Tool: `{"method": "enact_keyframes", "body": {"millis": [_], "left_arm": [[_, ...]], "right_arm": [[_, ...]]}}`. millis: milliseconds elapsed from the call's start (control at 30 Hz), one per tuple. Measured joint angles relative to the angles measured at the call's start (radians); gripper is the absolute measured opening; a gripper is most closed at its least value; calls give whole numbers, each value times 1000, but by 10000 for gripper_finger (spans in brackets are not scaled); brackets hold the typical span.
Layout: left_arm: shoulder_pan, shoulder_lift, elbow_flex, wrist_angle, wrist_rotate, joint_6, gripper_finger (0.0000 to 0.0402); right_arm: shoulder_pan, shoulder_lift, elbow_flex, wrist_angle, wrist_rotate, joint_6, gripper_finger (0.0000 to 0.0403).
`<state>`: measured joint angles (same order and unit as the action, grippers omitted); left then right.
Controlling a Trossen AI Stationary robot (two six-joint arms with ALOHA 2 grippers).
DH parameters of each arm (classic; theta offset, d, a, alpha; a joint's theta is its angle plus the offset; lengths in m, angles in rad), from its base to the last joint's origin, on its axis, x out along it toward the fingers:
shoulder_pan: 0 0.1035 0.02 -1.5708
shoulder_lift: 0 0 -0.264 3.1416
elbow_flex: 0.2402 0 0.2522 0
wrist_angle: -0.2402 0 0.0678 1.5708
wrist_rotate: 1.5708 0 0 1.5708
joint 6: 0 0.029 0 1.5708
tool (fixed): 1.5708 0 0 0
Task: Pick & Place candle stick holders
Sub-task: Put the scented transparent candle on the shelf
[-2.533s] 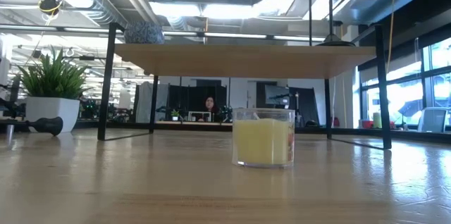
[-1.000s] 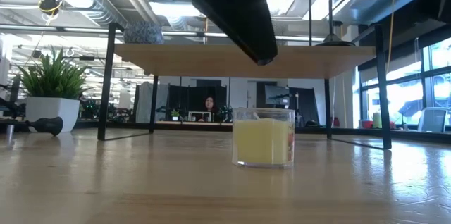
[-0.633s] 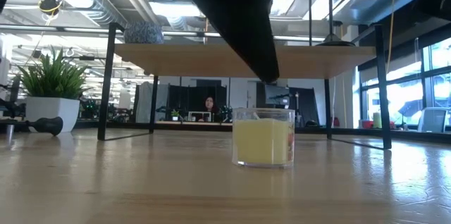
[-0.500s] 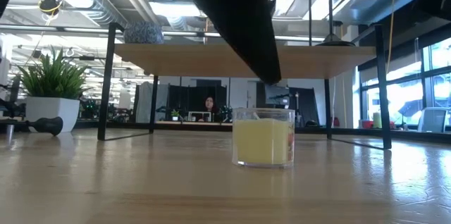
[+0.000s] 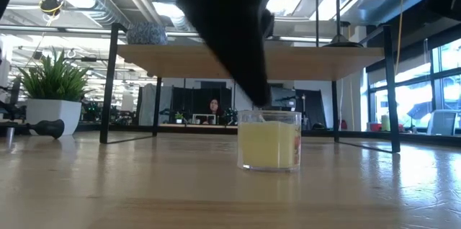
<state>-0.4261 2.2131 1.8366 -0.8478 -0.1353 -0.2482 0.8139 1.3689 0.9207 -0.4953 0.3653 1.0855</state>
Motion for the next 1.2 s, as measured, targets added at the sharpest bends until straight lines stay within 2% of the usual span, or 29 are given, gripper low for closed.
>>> {"method": "enact_keyframes", "body": {"millis": [400,1200], "left_arm": [[-3,9,0,3,-21,0,107],[-4,19,0,6,14,-3,97]], "right_arm": [[0,0,0,0,-3,0,167],[0,0,0,7,-29,6,167]]}}
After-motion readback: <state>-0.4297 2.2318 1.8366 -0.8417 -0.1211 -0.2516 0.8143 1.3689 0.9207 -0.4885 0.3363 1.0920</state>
